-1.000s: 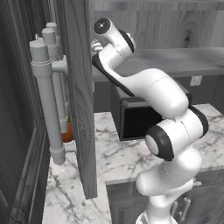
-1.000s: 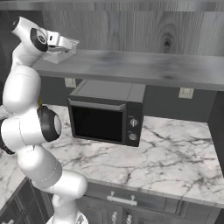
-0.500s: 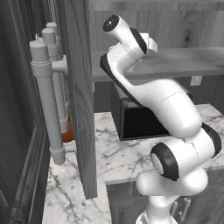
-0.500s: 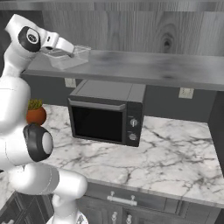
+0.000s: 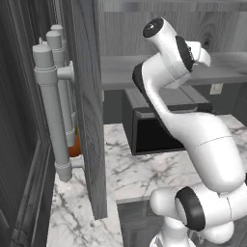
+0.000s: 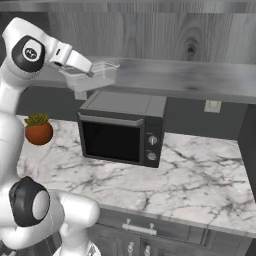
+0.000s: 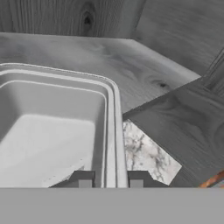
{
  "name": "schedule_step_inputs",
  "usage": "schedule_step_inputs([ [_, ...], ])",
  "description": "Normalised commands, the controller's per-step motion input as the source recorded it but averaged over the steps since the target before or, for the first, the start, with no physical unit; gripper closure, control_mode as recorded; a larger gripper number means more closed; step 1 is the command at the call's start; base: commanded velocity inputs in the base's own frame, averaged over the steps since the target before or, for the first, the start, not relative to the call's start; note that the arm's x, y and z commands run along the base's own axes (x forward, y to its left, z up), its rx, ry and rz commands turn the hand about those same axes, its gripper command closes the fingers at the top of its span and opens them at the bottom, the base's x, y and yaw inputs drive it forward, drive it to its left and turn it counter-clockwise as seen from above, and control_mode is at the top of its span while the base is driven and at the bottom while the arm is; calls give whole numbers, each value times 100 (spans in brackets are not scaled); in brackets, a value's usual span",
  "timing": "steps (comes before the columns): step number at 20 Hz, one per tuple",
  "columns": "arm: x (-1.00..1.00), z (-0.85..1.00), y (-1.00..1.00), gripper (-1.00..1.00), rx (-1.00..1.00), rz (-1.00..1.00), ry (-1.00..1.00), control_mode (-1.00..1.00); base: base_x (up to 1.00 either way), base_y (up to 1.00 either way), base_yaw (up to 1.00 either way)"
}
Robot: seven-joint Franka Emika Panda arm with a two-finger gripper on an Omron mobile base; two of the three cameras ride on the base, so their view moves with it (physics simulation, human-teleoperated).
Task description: Retrieve the tupperware and aluminum foil from the cabinet and place them on the dining counter near the plate with lemon wedge and carrot to prepare for storing leftovers.
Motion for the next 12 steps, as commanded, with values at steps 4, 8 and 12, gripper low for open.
schedule_step_inputs([
  [4, -100, -4, -54, 100, 0, -4, 0, -100, 0, 0, 0],
  [8, -100, -9, -29, 100, 0, 0, 0, -100, 0, 0, 0],
  [12, -100, -22, 0, 100, 1, 18, 2, -100, 0, 0, 0],
])
